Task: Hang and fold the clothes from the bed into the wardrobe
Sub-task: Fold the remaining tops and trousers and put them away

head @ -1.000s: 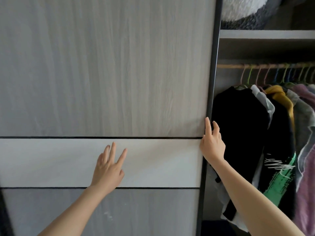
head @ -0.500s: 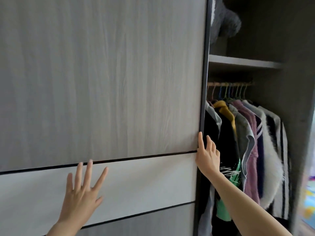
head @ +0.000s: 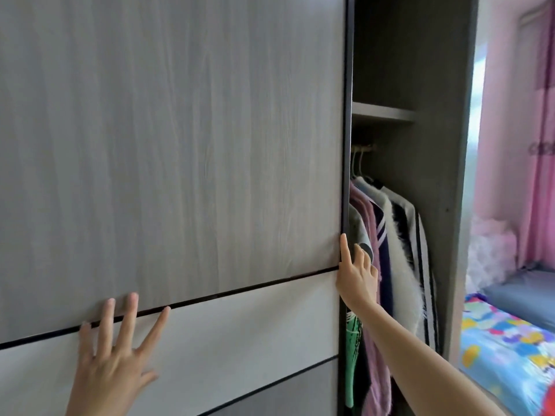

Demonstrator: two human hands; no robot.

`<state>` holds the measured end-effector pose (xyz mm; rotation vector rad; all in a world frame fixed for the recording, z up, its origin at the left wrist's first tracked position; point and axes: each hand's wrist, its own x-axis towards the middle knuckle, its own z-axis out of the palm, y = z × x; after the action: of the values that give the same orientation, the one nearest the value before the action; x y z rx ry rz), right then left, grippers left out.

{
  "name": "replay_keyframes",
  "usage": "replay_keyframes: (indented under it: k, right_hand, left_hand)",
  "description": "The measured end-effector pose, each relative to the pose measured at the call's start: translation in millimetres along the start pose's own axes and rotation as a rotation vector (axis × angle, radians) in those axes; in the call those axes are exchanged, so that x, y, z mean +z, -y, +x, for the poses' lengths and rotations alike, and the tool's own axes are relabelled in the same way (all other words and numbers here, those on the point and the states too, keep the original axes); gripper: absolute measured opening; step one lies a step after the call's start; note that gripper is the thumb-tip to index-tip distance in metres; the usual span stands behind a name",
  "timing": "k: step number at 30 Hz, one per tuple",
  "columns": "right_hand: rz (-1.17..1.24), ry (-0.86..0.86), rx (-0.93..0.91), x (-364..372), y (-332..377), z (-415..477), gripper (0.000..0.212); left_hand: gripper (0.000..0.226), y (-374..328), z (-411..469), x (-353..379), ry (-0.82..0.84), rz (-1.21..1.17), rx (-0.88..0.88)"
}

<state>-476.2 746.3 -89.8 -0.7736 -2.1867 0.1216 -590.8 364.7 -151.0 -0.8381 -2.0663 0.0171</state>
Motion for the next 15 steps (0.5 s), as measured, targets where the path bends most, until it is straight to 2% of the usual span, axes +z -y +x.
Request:
replay_keyframes:
  k: [6,11,13,15]
  right_hand:
    - [-0.04,0.01,-0.013,-2.6,-73.6,36.1,0.069]
    - [-0.095,0.089,0.041,-10.6,-121.6,55.5,0.071]
    - [-0.095,0.116,-0.018,-7.7,-134.6,53.7,0.068]
    - [-0.091,0.079,-0.152,3.2,-139.0,48.1,0.064]
  left_hand:
    - [0.158,-70.6,37.5,10.4,-0.008,-0.055,-0.011]
    - [0.159,-131.0,72.4,22.9,-0.008,-0.068,-0.01]
    - [0.158,-156.0,85.9,24.8,-0.009,-0.088,-0.005]
    - [0.156,-176.0,97.2,27.0,0.006,-0.134,-0.002]
